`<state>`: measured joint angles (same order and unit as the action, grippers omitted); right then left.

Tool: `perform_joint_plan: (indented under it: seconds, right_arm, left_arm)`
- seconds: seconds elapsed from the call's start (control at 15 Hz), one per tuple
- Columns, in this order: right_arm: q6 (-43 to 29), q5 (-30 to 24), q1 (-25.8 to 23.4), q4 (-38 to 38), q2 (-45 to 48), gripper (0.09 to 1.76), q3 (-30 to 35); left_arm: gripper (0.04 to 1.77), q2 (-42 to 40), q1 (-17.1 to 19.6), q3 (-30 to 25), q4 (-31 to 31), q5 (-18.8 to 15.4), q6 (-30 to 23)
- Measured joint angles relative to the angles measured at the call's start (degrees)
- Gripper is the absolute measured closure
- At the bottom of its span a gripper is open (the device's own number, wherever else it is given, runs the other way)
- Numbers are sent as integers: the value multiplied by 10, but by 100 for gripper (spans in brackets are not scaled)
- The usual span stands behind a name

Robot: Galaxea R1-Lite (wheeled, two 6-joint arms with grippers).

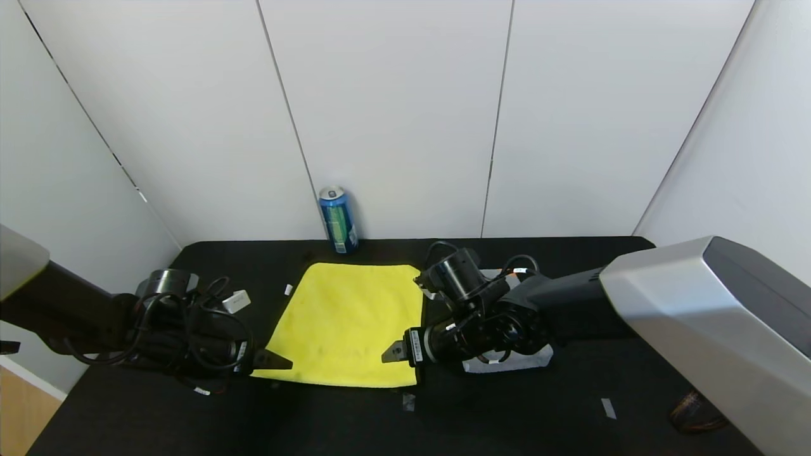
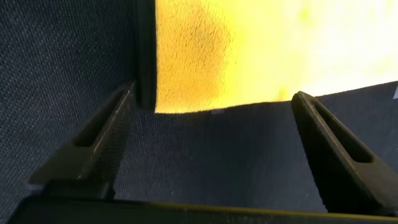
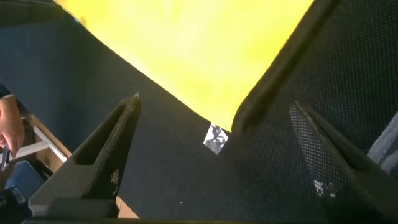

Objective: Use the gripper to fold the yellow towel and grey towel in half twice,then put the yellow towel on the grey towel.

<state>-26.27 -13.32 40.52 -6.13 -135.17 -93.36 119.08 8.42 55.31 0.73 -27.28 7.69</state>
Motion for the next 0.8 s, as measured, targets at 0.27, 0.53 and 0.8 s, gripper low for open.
perform_joint_plan:
  seconds: [0.27,0.53,0.8]
  right_arm:
    - [0,0,0,0,-1,14,2]
    - [1,2,1,1,-4,14,2]
    - [1,2,1,1,-7,14,2]
  left_arm:
    - [9,-1,-10,10,0,-3,-2]
    - [9,-6,-8,11,-1,-3,-3]
    - [9,-6,-7,12,-2,-3,-3]
